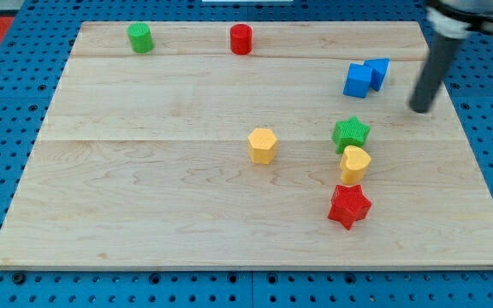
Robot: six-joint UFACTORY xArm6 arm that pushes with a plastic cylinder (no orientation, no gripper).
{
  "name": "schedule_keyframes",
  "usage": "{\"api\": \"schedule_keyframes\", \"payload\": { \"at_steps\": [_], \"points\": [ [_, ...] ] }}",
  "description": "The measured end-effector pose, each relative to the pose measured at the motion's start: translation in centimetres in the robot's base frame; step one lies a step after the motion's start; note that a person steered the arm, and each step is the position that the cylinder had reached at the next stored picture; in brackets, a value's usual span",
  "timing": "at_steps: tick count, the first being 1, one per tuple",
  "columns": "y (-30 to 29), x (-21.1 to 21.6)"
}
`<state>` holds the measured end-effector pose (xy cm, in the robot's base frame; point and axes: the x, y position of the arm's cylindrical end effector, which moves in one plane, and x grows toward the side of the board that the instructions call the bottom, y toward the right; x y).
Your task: Place the green star to the top right
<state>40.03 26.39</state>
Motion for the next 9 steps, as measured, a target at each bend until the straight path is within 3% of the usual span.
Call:
{"api": "schedule_keyframes", "payload": {
  "at_steps": [1,2,3,4,5,6,7,8,9],
  "points": [
    [-2.7,7.3],
    [-7.7,10.7],
    [-12.6,8.2],
    [-12.2,5.6],
    [-17.3,2.8],
    [-17.1,2.4],
    [-11.1,2.5],
    [-9.0,0.9],
    [-10.6,0.5]
  ]
}}
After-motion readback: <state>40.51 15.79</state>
